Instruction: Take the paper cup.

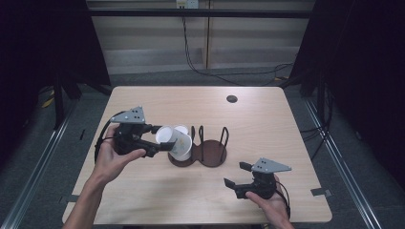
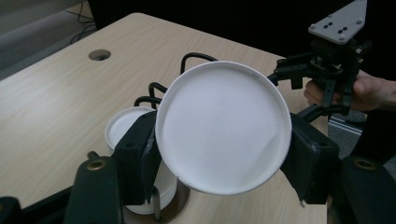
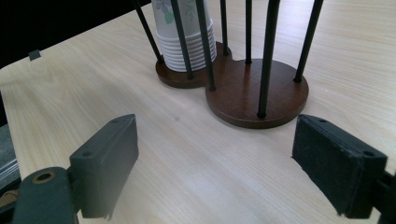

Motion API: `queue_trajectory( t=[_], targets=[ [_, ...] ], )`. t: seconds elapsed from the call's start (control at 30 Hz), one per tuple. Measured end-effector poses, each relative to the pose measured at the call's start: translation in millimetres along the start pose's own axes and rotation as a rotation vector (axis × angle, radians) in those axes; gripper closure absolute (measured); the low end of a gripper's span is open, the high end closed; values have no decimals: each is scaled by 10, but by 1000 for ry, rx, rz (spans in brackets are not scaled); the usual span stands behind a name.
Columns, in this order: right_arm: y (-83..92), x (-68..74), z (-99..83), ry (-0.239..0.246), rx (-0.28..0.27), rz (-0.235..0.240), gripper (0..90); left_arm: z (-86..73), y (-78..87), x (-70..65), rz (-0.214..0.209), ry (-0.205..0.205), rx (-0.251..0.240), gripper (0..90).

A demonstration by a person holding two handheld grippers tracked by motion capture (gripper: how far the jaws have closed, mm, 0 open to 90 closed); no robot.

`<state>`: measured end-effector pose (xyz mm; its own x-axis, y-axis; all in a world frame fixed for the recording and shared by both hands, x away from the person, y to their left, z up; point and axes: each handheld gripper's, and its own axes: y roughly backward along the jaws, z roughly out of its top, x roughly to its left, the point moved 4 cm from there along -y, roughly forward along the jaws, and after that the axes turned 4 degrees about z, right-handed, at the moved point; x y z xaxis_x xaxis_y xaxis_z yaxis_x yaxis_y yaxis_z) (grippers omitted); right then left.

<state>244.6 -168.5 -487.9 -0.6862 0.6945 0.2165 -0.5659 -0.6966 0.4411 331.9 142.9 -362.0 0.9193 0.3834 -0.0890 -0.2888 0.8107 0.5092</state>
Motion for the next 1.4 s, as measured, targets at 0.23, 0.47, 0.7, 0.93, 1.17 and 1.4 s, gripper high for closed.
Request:
queue_trajectory(
  t=[0.23, 0.47, 0.7, 0.93, 1.17, 1.4],
  targets=[
    [-21, 55, 55, 0, -4, 35, 134, -126, -59, -37, -26, 8, 19, 355],
    [-102, 176, 212, 15, -36, 85, 132, -134, -38, -76, -24, -8, 16, 355],
    [-204, 316, 418, 71, -63, 141, 169, -242, -92, -186, -11, -19, 29, 354],
    [-335, 442, 508, 113, -64, 191, 187, -368, -202, -242, -39, -10, 46, 354],
    [-437, 492, 603, 143, -49, 223, 198, -448, -190, -218, -53, 11, 41, 354],
    [-564, 546, 611, 146, -49, 260, 203, -492, -251, -264, -88, 31, 41, 354]
  ],
)
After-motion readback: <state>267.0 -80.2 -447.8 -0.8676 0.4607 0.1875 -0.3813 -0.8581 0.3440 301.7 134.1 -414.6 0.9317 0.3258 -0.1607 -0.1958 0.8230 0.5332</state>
